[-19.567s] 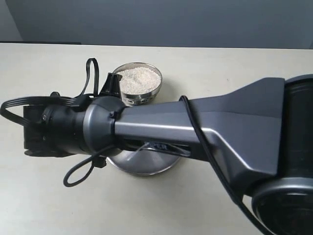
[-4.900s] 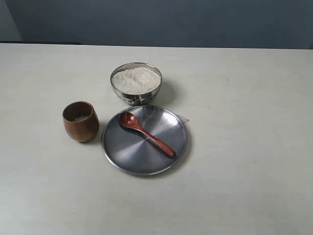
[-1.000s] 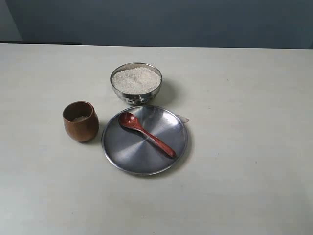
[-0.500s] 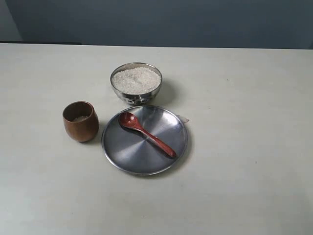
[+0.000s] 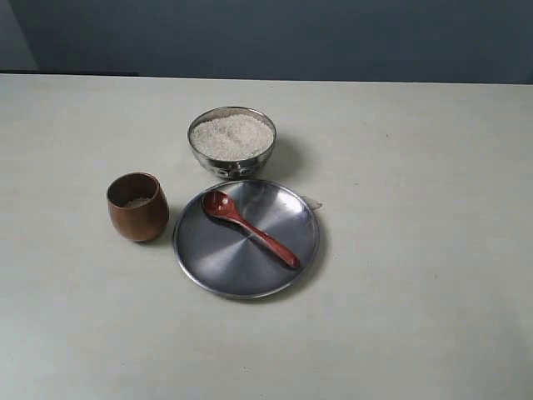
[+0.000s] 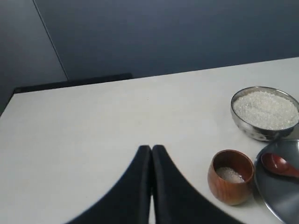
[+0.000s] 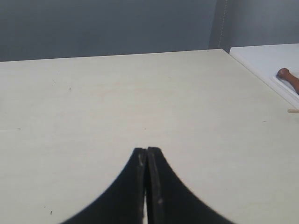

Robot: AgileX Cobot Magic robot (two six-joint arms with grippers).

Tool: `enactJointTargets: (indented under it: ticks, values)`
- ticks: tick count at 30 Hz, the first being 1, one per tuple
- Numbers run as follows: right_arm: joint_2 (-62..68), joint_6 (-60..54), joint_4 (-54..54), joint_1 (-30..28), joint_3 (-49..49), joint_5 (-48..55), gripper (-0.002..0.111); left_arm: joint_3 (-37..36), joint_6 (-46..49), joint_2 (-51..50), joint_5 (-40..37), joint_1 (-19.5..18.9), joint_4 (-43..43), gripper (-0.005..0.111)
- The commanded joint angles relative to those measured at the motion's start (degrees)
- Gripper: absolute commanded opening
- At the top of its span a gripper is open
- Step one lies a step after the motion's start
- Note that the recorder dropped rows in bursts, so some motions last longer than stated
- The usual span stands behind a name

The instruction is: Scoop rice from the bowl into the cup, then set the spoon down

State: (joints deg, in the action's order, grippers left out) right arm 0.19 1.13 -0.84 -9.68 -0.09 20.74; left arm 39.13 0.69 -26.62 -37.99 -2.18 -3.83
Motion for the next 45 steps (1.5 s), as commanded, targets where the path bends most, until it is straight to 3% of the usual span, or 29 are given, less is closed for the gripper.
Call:
enactJointTargets:
  ticks: [1,4,9,18,27,45]
  values:
    - [-0.19,-0.08,0.07,-0.26,0.09,-0.09,0.0,-4.66,0.0,7.36,0.63,-0.13,-2.43,0.0]
    - [-0.19,-0.08,0.07,-0.26,0.09,-0.09,0.0,-7.38,0.0,10.31,1.26,-0.13,-3.55,0.0]
    - [-0.19,-0.08,0.07,-0.26,0.09,-0.09,0.0,-16.44,0.0,16.65,12.36,-0.13,-3.56,0.0]
    - [-0.19,-0.08,0.07,-0.26,0.09,-0.09,0.0,-29.88,-0.69,23.89,25.54,-0.13,-2.74,0.0]
    - [-0.19,-0.08,0.07,-0.26,0.09,-0.09,0.0,-37.91,-0.69,26.62,26.07,-0.13,0.28,0.0]
    - [-0.19,-0.08,0.07,-0.26,0.09,-0.09,0.0,-39.13,-0.69,26.62,22.6,-0.13,0.56,0.0]
